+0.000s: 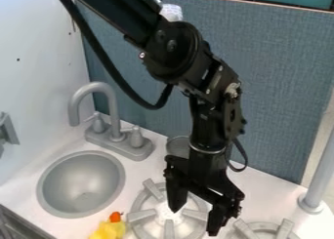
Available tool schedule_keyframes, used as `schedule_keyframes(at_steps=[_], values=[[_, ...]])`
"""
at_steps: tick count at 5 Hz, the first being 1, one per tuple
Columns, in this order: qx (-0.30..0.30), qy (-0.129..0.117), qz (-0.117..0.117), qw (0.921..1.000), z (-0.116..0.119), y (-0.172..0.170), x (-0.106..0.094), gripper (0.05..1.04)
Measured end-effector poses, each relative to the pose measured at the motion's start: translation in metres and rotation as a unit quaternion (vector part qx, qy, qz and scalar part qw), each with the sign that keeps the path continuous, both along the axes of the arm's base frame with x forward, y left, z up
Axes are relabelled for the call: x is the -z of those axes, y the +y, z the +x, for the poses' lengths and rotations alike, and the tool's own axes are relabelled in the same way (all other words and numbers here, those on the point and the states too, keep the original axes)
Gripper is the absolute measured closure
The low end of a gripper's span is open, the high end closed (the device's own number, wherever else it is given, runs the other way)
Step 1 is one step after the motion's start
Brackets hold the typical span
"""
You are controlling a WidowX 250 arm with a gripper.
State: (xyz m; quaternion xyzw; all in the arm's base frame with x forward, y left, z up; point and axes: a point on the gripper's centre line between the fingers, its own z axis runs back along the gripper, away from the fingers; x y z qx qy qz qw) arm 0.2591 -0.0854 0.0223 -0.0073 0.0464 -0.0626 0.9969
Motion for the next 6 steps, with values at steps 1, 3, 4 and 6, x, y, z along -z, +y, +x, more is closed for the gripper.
schedule_keyframes(at_steps=[1, 3, 4, 6], values=[[-0.001, 0.012, 0.004, 0.9999, -0.004, 0.001, 0.008, 0.076], [0.051, -0.024, -0.011, 0.9983, -0.010, -0.013, 0.036, 0.076], [0.067, 0.003, -0.014, 0.9977, -0.010, -0.020, 0.053, 0.076], [0.087, 0.044, -0.021, 0.9950, -0.023, -0.037, 0.076, 0.076]])
